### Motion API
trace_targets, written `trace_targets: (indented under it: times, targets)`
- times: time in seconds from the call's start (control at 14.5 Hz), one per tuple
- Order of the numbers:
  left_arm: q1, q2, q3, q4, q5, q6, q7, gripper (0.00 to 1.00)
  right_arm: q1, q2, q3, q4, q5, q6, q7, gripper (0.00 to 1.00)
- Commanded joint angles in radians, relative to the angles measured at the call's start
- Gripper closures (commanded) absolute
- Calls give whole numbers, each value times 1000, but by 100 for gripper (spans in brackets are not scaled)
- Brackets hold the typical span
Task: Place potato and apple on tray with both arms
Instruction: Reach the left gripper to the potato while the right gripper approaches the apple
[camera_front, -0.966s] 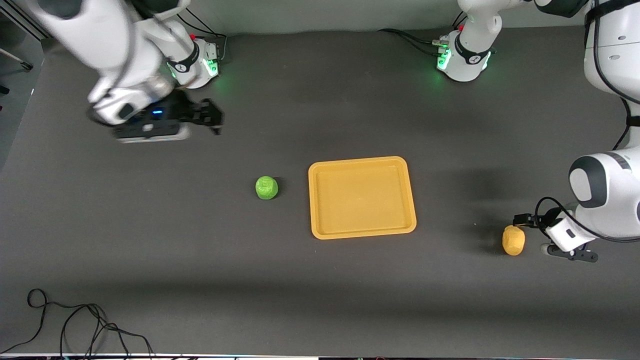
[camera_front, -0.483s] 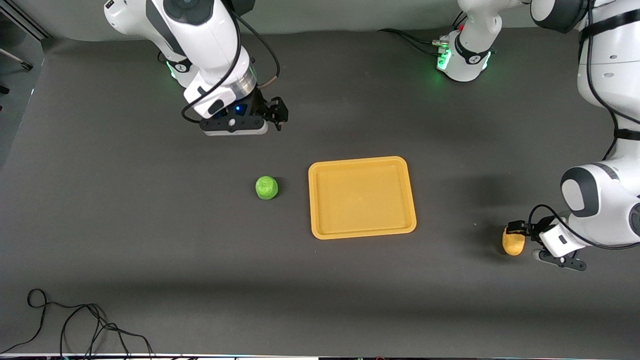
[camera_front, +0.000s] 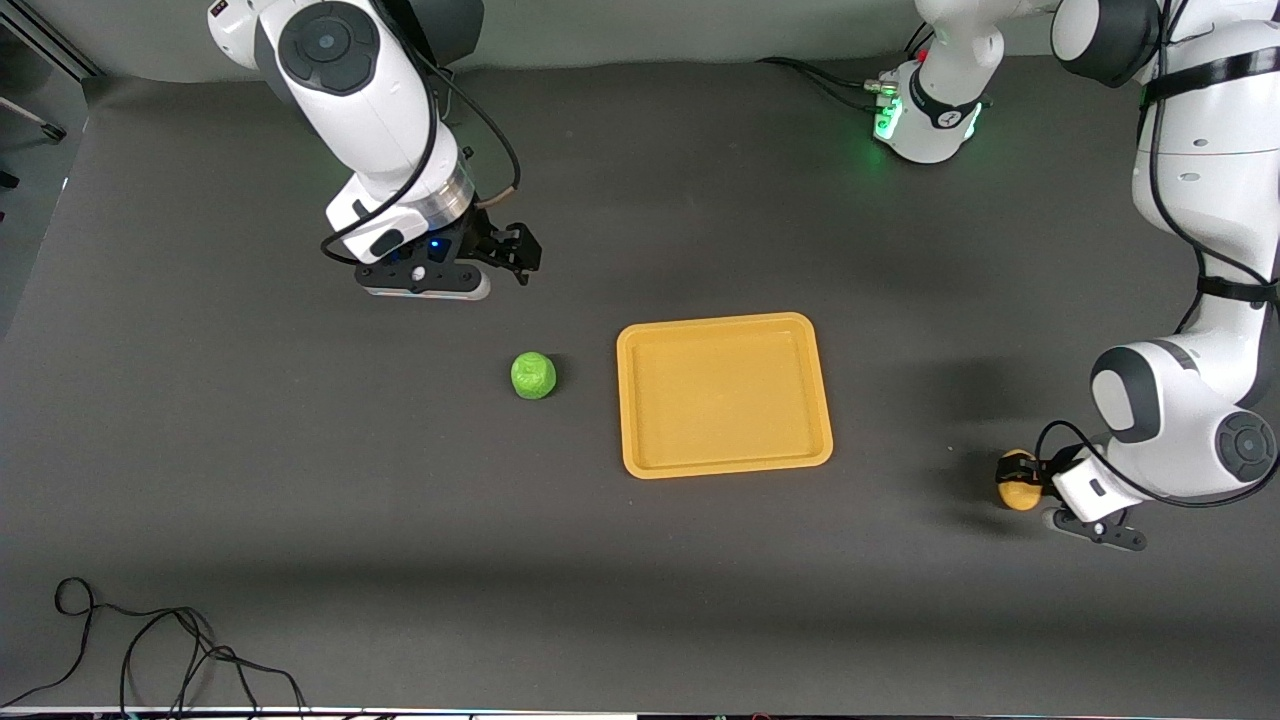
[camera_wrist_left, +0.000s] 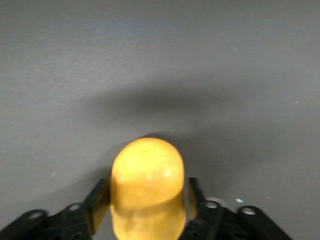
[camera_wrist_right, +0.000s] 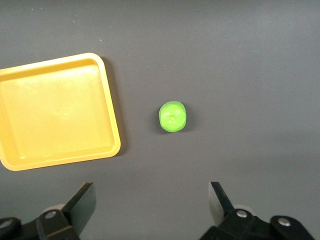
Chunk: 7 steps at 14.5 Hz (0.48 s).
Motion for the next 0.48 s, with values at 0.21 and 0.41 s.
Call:
trace_targets:
  times: [0.21, 0.41]
  targets:
    - [-11, -148, -53, 7, -16, -237, -193, 85, 5, -46, -21, -205, -3, 189, -31, 0]
    - [-14, -244, -150, -81, -40, -290, -362, 75, 5, -42, -21, -323, -38, 328, -31, 0]
